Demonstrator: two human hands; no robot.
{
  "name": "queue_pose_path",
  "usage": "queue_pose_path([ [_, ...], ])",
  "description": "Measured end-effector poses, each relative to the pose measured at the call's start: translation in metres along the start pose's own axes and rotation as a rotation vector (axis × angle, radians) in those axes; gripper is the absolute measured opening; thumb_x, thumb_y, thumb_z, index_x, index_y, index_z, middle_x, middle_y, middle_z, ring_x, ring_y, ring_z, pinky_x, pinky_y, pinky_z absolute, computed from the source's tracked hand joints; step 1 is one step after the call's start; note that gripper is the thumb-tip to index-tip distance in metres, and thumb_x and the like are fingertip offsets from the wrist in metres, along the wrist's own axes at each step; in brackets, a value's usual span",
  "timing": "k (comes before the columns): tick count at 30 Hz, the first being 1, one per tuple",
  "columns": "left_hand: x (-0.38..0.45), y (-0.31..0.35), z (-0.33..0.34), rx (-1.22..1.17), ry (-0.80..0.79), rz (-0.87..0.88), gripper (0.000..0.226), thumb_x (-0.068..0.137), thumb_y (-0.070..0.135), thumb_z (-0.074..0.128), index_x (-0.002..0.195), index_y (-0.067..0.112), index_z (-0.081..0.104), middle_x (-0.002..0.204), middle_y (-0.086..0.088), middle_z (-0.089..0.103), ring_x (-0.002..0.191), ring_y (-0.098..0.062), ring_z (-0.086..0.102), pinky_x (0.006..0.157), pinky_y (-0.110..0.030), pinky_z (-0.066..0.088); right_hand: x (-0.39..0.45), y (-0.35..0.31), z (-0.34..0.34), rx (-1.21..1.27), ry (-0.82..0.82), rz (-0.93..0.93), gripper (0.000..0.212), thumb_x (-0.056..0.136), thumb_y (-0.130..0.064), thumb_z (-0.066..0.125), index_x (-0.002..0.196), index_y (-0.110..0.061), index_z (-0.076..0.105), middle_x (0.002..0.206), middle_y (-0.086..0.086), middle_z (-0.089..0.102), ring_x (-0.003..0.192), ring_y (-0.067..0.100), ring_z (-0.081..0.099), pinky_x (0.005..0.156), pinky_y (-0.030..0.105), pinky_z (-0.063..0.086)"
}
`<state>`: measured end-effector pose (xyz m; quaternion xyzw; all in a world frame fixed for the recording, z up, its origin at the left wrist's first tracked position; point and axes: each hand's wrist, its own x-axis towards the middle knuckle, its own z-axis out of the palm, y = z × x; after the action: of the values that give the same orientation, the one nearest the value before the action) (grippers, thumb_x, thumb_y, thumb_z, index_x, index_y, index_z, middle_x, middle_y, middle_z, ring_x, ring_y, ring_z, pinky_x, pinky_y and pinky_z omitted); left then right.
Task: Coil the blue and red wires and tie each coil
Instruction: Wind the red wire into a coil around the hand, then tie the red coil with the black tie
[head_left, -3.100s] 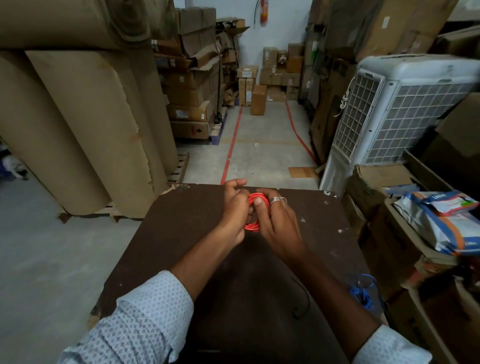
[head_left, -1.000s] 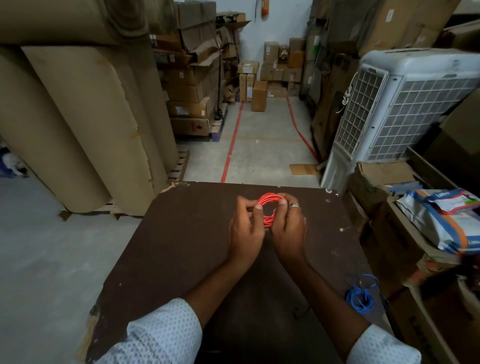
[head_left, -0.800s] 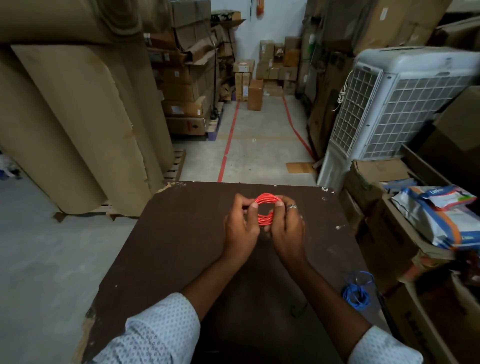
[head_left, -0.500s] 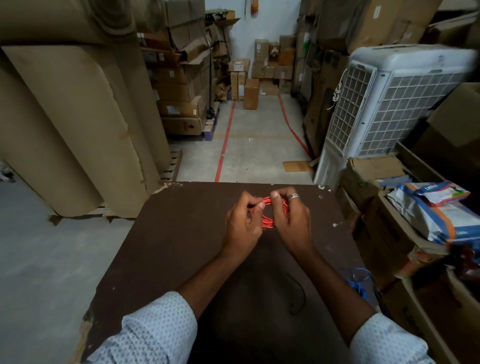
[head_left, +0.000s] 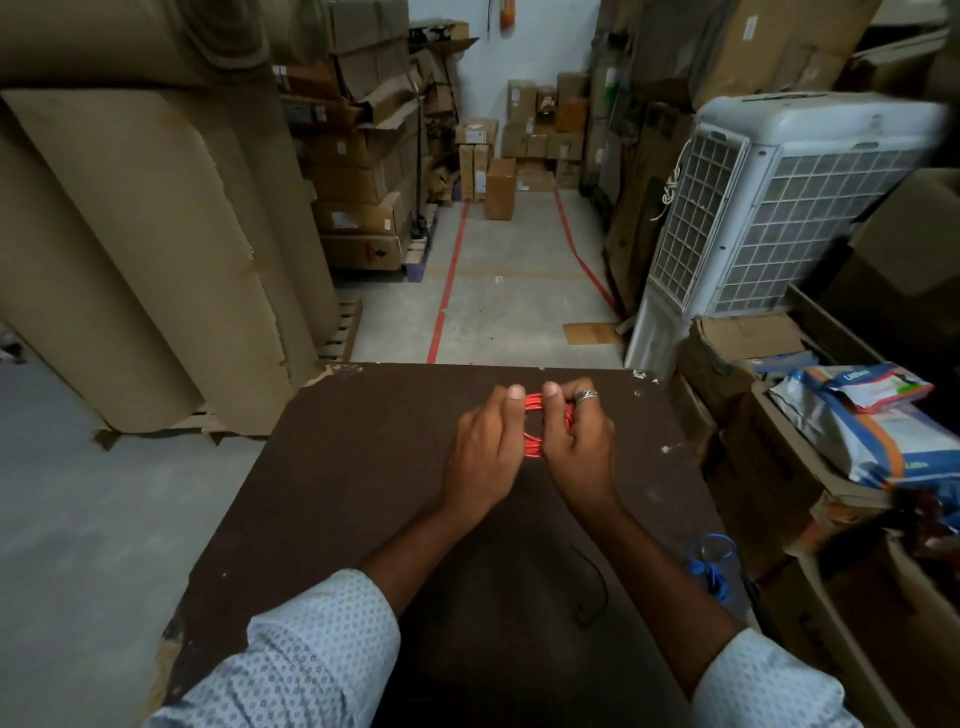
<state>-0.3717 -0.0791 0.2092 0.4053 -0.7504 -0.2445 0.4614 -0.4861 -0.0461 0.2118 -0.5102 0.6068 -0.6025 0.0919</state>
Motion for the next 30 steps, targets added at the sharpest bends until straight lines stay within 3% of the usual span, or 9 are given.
queue_pose_path([
  [4,-0.003,-0.016,0.003,0.229,0.045,0.314,0.026,0.106,0.007,0.037,0.125,-0.006,0.049,0.095,-0.016,0.073,0.07,-0.02,0.067,0.062,-0.029,0.051,-0.004,0.002,0.001,-0.011,0.026,0.023,0.023,0.103,-0.026,0.053,0.087,-0.01,0.054,0.067,-0.006,0.058,0.059,0.009,0.059,0.057,0.042,0.05],
  [8,0.002,0.0,0.002,0.026,-0.046,0.156,0.025,0.109,0.013,0.033,0.107,0.006,0.057,0.072,-0.007,0.066,0.058,-0.012,0.059,0.054,-0.028,0.047,-0.005,0.004,-0.001,-0.006,0.02,0.05,0.023,0.104,-0.026,0.052,0.088,-0.009,0.053,0.067,-0.004,0.059,0.061,0.012,0.061,0.058,0.041,0.05],
  [9,0.002,0.006,0.001,-0.017,-0.071,0.062,0.028,0.109,0.02,0.034,0.101,0.008,0.059,0.073,-0.009,0.065,0.064,-0.013,0.061,0.057,-0.032,0.047,-0.005,0.006,-0.002,-0.008,0.017,0.055,0.023,0.104,-0.025,0.052,0.088,-0.009,0.053,0.067,-0.004,0.059,0.061,0.01,0.061,0.057,0.038,0.05],
  [11,0.001,0.01,0.0,-0.066,-0.208,-0.144,0.052,0.106,0.042,0.032,0.12,0.001,0.061,0.11,-0.023,0.069,0.101,-0.018,0.064,0.087,-0.037,0.046,-0.006,0.008,-0.004,0.001,0.0,0.075,0.021,0.104,-0.024,0.051,0.088,-0.01,0.053,0.068,-0.005,0.06,0.062,0.005,0.061,0.058,0.031,0.049],
  [14,-0.003,0.016,-0.002,-0.042,-0.332,-0.214,0.086,0.088,0.061,0.015,0.143,0.005,0.049,0.144,-0.014,0.054,0.134,-0.028,0.047,0.108,-0.026,0.029,-0.009,0.014,-0.009,0.033,-0.021,0.128,0.018,0.104,-0.023,0.05,0.09,-0.012,0.054,0.073,-0.003,0.063,0.068,0.005,0.065,0.061,0.027,0.052],
  [19,-0.008,0.005,0.013,-0.021,-0.359,-0.24,0.063,0.103,0.05,0.027,0.14,0.005,0.051,0.139,-0.017,0.057,0.131,-0.031,0.049,0.105,-0.027,0.03,-0.016,0.028,-0.015,0.052,-0.041,0.225,0.027,0.103,-0.035,0.046,0.095,-0.013,0.057,0.085,0.003,0.067,0.081,0.016,0.068,0.076,0.044,0.056],
  [23,-0.013,-0.012,0.027,0.061,-0.332,-0.229,0.051,0.107,0.037,0.028,0.128,0.002,0.059,0.121,-0.021,0.066,0.116,-0.036,0.058,0.1,-0.038,0.039,-0.025,0.041,-0.028,-0.017,-0.1,0.302,0.059,0.099,-0.057,0.028,0.116,-0.013,0.063,0.108,0.006,0.068,0.104,0.02,0.064,0.092,0.037,0.05],
  [27,-0.026,-0.028,0.039,0.072,-0.244,-0.239,0.04,0.109,0.03,0.035,0.093,0.008,0.063,0.09,-0.016,0.069,0.09,-0.034,0.067,0.08,-0.041,0.047,-0.037,0.085,-0.049,-0.186,-0.047,0.447,0.033,0.099,-0.042,0.054,0.086,-0.014,0.066,0.076,-0.003,0.066,0.075,0.012,0.061,0.074,0.03,0.047],
  [30,-0.041,-0.047,0.048,0.062,-0.214,-0.282,0.05,0.105,0.041,0.034,0.09,0.006,0.066,0.089,-0.015,0.073,0.089,-0.032,0.069,0.078,-0.041,0.05,-0.057,0.13,-0.063,-0.414,-0.174,0.609,0.035,0.094,-0.035,0.063,0.07,-0.01,0.06,0.062,-0.003,0.057,0.071,0.019,0.06,0.073,0.037,0.05],
])
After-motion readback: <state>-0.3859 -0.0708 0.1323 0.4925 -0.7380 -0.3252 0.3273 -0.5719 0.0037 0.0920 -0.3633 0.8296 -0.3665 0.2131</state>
